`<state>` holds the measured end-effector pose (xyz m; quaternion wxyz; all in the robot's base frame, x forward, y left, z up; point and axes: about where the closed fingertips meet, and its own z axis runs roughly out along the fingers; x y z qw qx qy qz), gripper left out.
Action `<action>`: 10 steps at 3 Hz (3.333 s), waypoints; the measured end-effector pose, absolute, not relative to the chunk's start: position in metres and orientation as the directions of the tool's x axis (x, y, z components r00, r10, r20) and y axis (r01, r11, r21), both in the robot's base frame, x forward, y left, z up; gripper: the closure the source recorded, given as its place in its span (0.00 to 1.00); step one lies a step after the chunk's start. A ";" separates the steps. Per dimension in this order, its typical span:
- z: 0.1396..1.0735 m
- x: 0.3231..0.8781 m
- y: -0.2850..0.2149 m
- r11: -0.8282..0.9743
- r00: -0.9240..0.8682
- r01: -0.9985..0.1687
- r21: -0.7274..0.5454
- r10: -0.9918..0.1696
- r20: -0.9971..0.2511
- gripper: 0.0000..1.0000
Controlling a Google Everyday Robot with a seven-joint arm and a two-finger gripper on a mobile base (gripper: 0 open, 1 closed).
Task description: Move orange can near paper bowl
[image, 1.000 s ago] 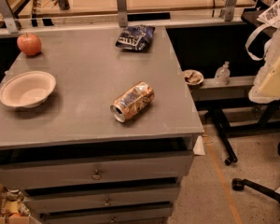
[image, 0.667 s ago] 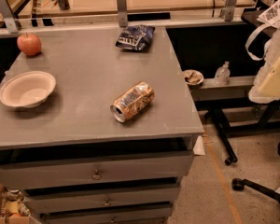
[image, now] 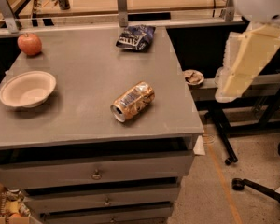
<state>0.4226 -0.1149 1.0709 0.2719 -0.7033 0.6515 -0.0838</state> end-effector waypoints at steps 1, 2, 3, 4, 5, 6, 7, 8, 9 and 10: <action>1.038 0.446 -0.088 -0.095 0.243 -0.894 -0.438 -0.924 -0.295 0.00; 1.038 0.446 -0.088 -0.095 0.243 -0.894 -0.439 -0.924 -0.295 0.00; 1.024 0.456 -0.080 -0.164 0.306 -0.891 -0.423 -0.905 -0.295 0.00; 0.983 0.482 -0.066 -0.321 0.430 -0.880 -0.351 -0.852 -0.299 0.00; 0.941 0.500 -0.053 -0.438 0.505 -0.859 -0.266 -0.813 -0.290 0.00; 0.907 0.516 -0.038 -0.524 0.563 -0.826 -0.207 -0.791 -0.241 0.00; 0.878 0.528 -0.015 -0.609 0.630 -0.777 -0.160 -0.752 -0.193 0.00; 0.865 0.533 -0.005 -0.642 0.656 -0.755 -0.135 -0.732 -0.183 0.00; 0.853 0.532 0.003 -0.664 0.672 -0.739 -0.109 -0.717 -0.185 0.18; 0.845 0.530 0.008 -0.672 0.675 -0.735 -0.089 -0.711 -0.198 0.41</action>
Offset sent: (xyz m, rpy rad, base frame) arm 0.0194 0.0237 -0.0271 0.0398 0.0507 0.1101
